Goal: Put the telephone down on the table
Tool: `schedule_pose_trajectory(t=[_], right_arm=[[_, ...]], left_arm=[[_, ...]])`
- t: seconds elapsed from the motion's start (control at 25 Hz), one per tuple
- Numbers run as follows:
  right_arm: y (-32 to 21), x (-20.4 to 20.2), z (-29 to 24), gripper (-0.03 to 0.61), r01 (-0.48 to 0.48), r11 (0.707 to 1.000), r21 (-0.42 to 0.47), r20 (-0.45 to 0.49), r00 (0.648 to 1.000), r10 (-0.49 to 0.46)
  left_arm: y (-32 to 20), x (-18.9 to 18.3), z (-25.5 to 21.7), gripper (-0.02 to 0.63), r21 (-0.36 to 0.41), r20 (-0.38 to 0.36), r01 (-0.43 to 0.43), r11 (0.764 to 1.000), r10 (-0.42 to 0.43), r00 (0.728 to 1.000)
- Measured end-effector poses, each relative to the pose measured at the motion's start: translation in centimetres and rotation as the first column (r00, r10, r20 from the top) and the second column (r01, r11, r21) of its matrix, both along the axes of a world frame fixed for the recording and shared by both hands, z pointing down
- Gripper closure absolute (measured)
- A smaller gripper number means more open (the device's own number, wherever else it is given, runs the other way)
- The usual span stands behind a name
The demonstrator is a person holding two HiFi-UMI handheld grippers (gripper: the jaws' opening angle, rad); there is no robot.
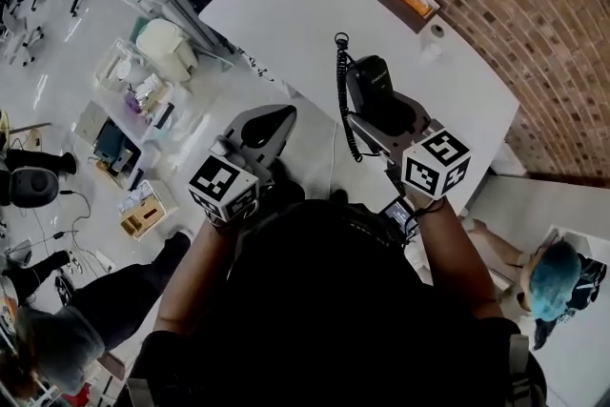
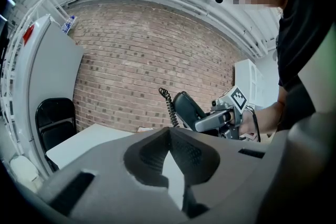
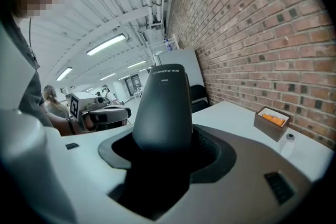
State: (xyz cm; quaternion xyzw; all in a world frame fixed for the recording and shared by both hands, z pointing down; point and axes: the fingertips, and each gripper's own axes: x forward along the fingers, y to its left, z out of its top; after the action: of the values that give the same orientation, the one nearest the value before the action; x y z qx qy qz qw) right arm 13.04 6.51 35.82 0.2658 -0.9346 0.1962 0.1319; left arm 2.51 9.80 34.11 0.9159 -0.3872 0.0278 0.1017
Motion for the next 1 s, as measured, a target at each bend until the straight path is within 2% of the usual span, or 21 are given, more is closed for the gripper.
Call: schedule_pose_trajectory(t=[0.4,0.6,0.76,1.0], right_arm=[[-3.2,-8.0,-1.1,0.305,-0.072,0.997,0.024,-0.019,0.997,0.073],[-4.2,-10.0,-1.2,0.305,-0.101,0.994,0.035,-0.037,0.994,0.102],[-4.9,-11.0,-0.9,0.305,-0.111,0.994,0.027,-0.040,0.993,0.112],[-7.0,-11.5,-0.6,0.305,-0.104,0.994,0.020,-0.037,0.994,0.105]], left_arm=[[-3.6,-9.2,-1.7,0.606,0.030,-0.020,-0.052,0.998,0.052,0.998],[-4.3,-12.8,-1.3,0.606,0.016,-0.032,-0.050,0.999,0.051,0.998],[-4.9,-14.3,-1.1,0.606,0.020,-0.040,-0.051,0.999,0.051,0.998],[-6.6,-14.4,-0.7,0.606,0.014,-0.034,-0.054,0.998,0.054,0.998]])
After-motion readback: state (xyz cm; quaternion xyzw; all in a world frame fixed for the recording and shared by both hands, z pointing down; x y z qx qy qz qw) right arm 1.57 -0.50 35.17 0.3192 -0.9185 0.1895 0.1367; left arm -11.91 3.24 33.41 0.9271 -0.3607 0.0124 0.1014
